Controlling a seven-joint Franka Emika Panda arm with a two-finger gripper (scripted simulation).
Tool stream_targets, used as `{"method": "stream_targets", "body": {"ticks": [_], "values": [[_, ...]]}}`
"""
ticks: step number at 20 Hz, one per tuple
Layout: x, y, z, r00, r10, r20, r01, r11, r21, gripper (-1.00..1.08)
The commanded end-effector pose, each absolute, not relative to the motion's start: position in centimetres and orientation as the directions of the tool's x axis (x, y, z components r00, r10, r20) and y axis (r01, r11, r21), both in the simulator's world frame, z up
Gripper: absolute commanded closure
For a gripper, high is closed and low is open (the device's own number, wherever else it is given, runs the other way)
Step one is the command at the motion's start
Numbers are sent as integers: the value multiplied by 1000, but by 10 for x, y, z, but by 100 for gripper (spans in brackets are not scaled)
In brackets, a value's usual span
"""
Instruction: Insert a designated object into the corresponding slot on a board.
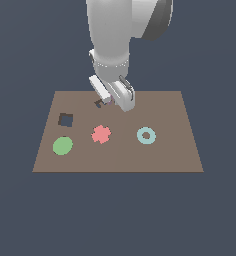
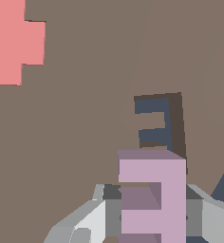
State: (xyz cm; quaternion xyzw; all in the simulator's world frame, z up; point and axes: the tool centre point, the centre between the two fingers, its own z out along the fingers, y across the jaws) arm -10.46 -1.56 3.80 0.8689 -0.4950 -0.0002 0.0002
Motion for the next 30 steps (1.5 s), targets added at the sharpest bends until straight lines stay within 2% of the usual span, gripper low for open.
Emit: {"method": "stream_targets", "body": {"ticks": [1,10,23,24,30], "values": [[-104,-28,39,533,-846,0,-846,-533,0,108],[-100,-53,40,574,-819,0,-819,-574,0,108],[-99,-55,30,577,-817,0,-817,-577,1,108],[-99,-55,30,577,-817,0,-817,-577,1,-92],[-99,-55,30,577,-817,0,-817,-577,1,-92]]}}
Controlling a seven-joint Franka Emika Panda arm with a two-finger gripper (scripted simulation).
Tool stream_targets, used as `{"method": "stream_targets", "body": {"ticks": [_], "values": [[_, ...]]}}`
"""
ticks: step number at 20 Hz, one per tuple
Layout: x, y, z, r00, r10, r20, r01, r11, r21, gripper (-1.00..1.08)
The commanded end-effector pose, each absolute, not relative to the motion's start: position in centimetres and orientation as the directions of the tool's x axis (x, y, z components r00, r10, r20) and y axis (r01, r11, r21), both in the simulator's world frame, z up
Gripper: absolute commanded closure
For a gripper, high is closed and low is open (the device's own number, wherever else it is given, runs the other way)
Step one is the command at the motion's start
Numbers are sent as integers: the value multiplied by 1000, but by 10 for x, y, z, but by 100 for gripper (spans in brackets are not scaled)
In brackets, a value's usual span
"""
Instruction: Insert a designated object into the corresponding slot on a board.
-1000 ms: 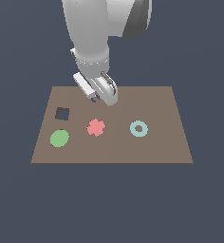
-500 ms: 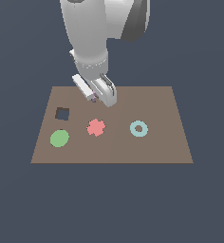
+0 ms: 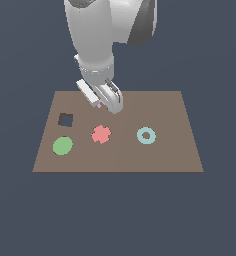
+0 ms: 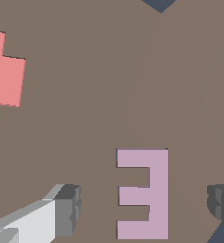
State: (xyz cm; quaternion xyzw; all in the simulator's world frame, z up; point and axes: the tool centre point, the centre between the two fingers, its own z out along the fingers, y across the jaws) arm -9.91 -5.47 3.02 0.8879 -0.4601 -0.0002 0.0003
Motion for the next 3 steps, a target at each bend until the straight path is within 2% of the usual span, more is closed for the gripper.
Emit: {"method": "stream_targets", "body": {"ticks": [1,3], "values": [[-99,-55,30,577,-817,0,-817,-577,1,-92],[-99,-55,30,577,-817,0,-817,-577,1,-92]]}}
